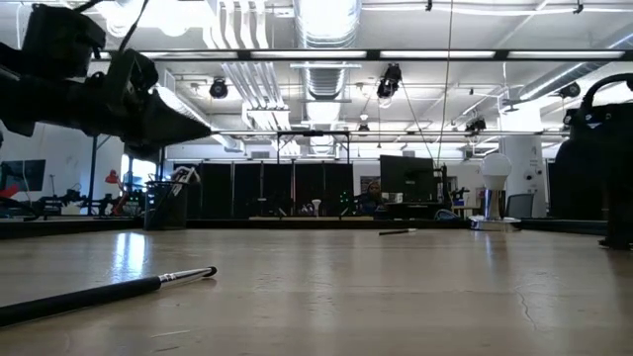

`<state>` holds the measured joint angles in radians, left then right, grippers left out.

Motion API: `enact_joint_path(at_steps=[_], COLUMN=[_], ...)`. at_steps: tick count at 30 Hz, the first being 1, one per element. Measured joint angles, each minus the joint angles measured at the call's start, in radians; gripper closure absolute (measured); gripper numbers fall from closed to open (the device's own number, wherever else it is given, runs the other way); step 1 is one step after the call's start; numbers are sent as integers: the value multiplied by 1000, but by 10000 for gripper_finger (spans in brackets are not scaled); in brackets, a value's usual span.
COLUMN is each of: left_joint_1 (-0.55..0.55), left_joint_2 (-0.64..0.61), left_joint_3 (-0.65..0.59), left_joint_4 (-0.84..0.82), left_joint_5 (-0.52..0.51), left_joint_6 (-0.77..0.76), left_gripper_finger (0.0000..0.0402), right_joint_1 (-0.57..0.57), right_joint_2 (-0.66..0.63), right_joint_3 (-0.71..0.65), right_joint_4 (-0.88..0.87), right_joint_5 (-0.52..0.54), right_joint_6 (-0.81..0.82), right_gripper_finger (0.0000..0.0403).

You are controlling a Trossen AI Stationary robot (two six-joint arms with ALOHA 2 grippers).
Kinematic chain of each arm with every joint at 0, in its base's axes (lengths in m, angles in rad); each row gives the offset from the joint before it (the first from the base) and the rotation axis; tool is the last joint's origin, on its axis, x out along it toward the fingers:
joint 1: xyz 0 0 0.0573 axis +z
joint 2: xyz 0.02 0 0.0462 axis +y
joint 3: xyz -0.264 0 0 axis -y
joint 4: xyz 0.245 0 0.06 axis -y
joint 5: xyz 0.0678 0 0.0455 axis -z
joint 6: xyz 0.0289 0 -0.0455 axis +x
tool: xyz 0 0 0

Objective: Pick & Place Makeup Supplies
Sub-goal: Put the right makeup brush into the makeup holder

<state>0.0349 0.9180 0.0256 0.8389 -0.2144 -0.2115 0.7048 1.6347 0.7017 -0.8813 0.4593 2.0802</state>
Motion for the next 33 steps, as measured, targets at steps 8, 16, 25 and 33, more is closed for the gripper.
enact_joint_path(at_steps=[8,16,25,33], left_joint_1=[-3,-70,-144,-195], left_joint_2=[108,323,586,684], left_joint_3=[60,136,212,358], left_joint_4=[-66,176,549,547], left_joint_5=[-4,25,155,219], left_joint_6=[-69,-41,28,68], left_gripper_finger=[354,278,271,271], right_joint_1=[0,-1,-32,-109], right_joint_2=[-7,-55,-72,-52], right_joint_3=[-3,38,48,48], right_joint_4=[18,146,721,1470], right_joint_5=[36,326,668,610], right_joint_6=[-105,-354,-1033,-1772], right_gripper_finger=[392,394,394,394])
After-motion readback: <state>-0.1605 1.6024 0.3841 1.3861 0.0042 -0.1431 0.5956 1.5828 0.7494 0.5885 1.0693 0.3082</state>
